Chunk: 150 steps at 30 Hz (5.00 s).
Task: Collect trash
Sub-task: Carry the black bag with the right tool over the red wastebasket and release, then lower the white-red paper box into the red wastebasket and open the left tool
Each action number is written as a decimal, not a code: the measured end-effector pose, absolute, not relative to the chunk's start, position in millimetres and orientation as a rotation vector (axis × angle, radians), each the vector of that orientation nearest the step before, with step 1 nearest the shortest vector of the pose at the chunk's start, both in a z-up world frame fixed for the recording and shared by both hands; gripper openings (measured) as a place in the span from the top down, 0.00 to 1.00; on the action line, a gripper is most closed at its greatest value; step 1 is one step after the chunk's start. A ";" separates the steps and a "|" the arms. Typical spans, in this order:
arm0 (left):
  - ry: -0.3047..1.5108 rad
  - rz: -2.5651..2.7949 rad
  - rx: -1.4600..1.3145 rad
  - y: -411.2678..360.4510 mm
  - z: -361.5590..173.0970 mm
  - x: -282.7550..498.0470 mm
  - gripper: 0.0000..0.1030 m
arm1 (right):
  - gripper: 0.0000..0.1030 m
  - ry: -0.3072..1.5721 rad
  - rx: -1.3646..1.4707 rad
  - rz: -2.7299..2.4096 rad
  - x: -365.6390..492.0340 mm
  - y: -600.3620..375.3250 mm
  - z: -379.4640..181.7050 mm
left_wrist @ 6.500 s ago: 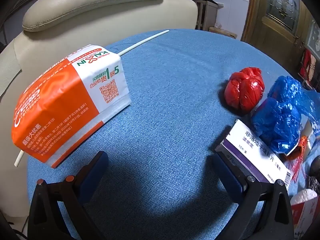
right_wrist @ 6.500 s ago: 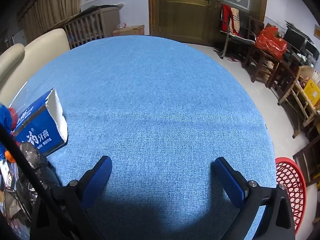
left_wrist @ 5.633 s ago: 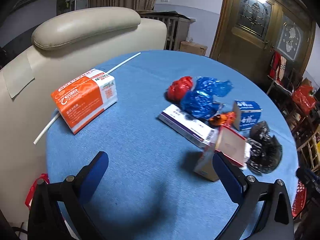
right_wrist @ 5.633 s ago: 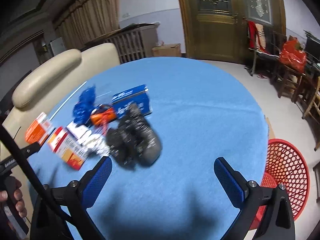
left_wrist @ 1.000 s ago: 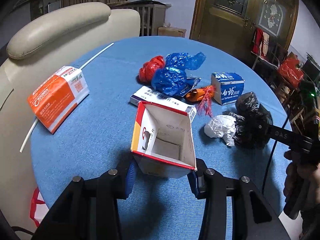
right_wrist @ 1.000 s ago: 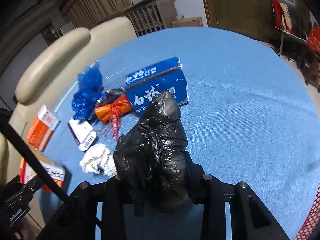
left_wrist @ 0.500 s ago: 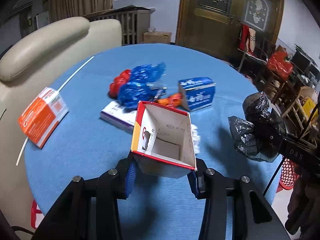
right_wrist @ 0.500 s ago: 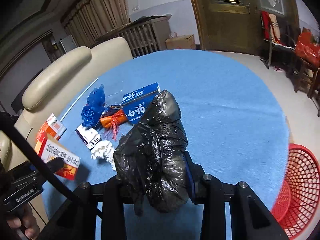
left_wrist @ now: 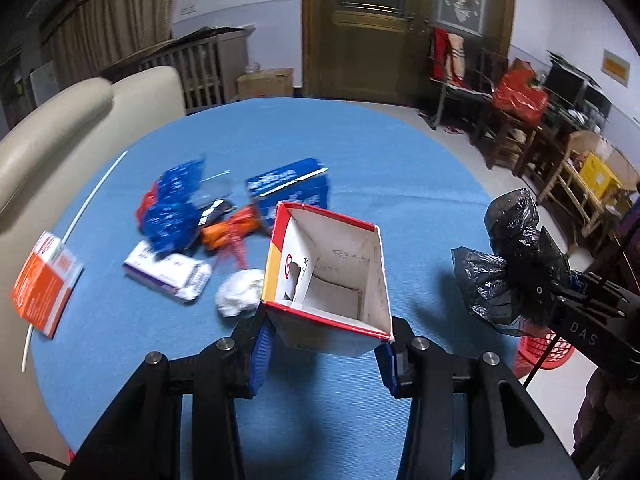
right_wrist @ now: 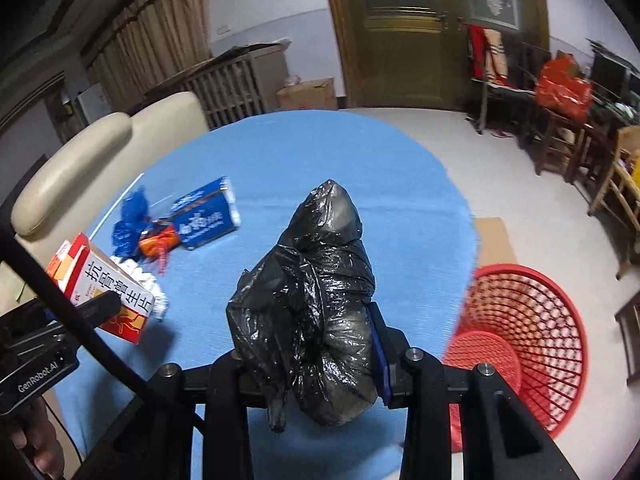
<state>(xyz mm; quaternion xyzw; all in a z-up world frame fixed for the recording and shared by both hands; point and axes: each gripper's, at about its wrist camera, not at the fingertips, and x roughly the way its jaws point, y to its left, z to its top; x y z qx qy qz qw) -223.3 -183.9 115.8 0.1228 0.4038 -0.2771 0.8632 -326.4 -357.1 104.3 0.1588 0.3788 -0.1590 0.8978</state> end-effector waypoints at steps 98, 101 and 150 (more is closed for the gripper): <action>0.834 -0.916 0.596 -413.5 90.2 -315.3 0.55 | 0.33 0.810 0.576 -0.801 -463.7 -532.5 46.3; 0.839 -0.937 0.621 -426.9 86.4 -324.6 0.55 | 0.33 0.789 0.586 -0.823 -479.1 -536.4 51.3; 0.788 -0.832 0.612 -390.3 103.5 -309.1 0.38 | 0.33 0.772 0.524 -0.793 -460.1 -493.2 86.3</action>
